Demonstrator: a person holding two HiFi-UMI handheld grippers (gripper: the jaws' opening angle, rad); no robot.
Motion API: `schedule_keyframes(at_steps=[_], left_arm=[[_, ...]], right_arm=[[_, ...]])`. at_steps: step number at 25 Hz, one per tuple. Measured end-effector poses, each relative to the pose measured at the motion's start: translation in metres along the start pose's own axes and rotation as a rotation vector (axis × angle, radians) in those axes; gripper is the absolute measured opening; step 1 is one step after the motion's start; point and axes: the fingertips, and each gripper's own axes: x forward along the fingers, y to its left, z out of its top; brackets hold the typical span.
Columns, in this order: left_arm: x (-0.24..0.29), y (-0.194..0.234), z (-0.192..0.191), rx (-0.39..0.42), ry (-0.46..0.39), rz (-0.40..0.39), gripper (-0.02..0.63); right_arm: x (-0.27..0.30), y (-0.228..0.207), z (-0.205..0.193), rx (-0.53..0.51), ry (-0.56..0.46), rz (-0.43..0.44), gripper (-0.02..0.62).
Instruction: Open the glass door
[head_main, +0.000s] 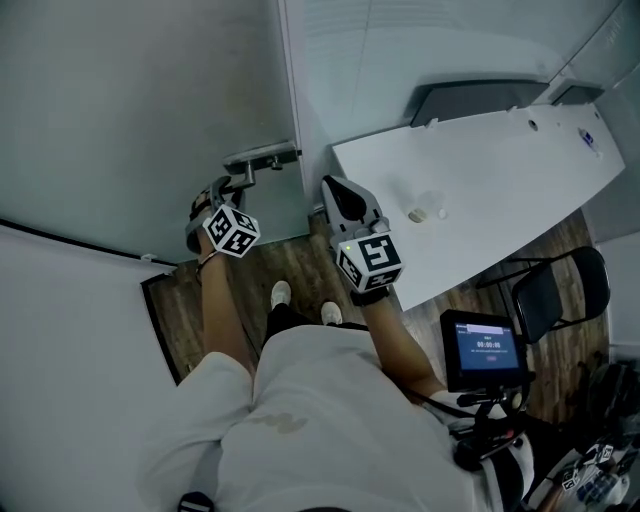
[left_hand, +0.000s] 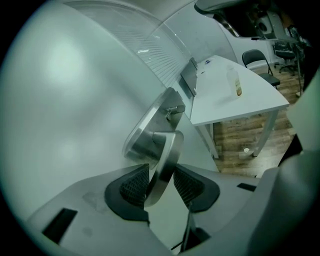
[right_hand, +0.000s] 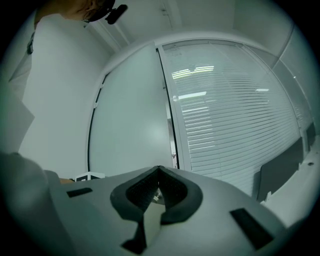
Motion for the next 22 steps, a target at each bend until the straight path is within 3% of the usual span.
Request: schedule_keyframes(at_steps=[8, 13, 18, 22], left_arm=[[-0.035, -0.022, -0.01, -0.022, 0.02, 0.026, 0.14], [-0.085, -0.046, -0.035, -0.034, 0.025, 0.027, 0.146], [-0.078, -0.053, -0.026, -0.034, 0.006, 0.006, 0.152], [-0.105, -0.066, -0.04, -0.035, -0.013, 0.003, 0.156]], right_arm=[[-0.031, 0.013, -0.008, 0.021, 0.002, 0.056, 0.003], [-0.057, 0.049, -0.004, 0.025, 0.001, 0.084, 0.003], [-0.041, 0.038, -0.003, 0.023, -0.001, 0.1, 0.003], [-0.05, 0.057, -0.001, 0.008, 0.005, 0.09, 0.003]])
